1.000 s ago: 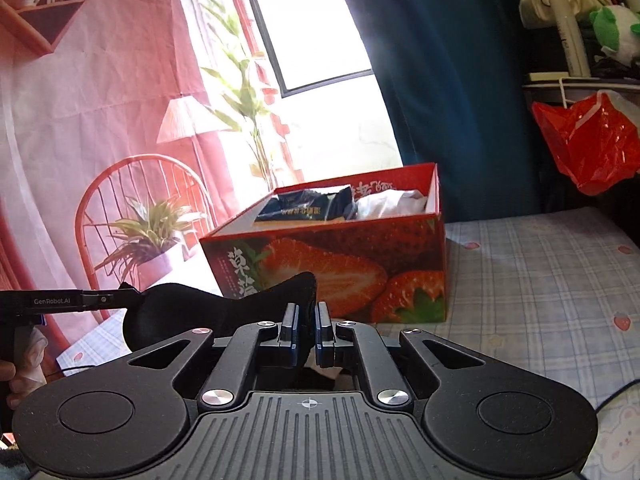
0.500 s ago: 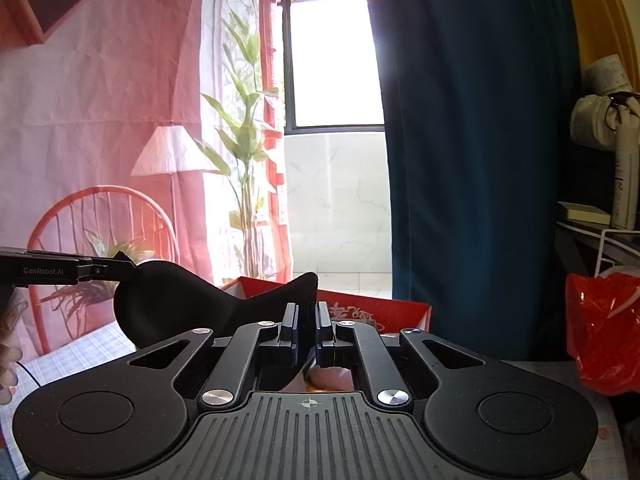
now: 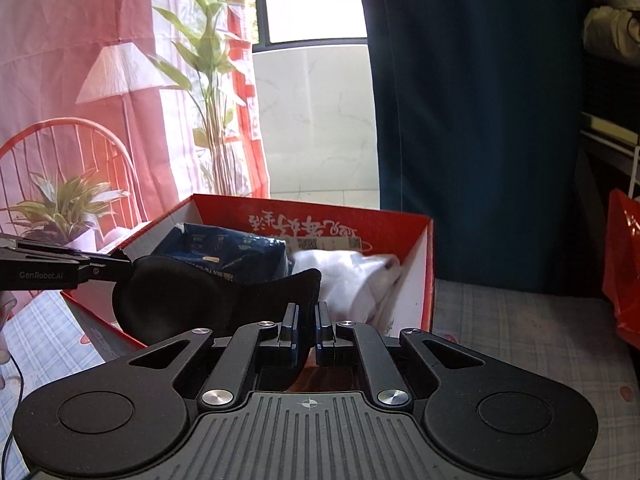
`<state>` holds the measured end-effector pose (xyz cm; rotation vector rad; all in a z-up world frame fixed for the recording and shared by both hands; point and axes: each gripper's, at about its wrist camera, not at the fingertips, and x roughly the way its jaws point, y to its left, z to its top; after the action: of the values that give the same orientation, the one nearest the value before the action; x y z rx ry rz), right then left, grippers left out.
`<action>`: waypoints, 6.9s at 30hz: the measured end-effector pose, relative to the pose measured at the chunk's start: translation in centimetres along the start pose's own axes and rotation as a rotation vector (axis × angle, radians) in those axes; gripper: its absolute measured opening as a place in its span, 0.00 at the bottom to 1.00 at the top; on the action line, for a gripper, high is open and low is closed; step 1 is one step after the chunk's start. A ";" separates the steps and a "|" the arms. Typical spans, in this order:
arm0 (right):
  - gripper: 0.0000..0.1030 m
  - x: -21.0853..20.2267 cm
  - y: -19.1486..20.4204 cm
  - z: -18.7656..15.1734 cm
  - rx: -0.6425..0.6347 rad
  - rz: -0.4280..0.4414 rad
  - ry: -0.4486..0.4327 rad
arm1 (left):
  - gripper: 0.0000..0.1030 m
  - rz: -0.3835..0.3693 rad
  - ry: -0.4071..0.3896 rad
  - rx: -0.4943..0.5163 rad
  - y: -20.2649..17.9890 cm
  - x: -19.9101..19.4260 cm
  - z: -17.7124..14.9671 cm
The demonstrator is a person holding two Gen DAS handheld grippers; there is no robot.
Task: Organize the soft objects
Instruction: 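Lift the black fabric with both grippers over the red box, then lower the black fabric into the box and open both grippers, then move both tools down beside the box to the clear bag of green cables, then close both grippers on the edge of the clear cable bag, then lift the cable bag with both grippers over the red box, then lower the cable bag into the box and open both grippers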
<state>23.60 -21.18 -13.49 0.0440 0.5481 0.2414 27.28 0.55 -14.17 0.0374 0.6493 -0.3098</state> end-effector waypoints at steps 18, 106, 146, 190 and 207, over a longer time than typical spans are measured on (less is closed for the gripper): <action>0.41 -1.1 0.1 0.0 -0.009 -0.056 -0.004 | 0.68 0.021 -0.027 0.106 -1.1 -2.0 0.6; 0.42 -2.0 3.5 -9.0 0.078 0.191 -0.004 | 0.48 -0.178 -0.017 0.182 -1.6 -0.8 -9.6; 0.13 -7.3 6.1 -4.9 -0.208 0.140 -0.157 | 0.41 -0.171 -0.195 0.092 -2.4 -7.7 -4.3; 0.12 4.5 0.6 -0.3 0.092 0.092 0.152 | 0.42 -0.164 0.048 -0.047 -1.4 3.3 0.1; 0.25 0.9 1.5 -0.1 -0.003 0.021 0.061 | 0.72 -0.106 -0.030 0.051 -2.8 -0.3 0.3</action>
<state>23.96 -19.54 -13.88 0.0395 0.6080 0.2647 26.41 -2.05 -13.58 0.0473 0.6146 -0.4283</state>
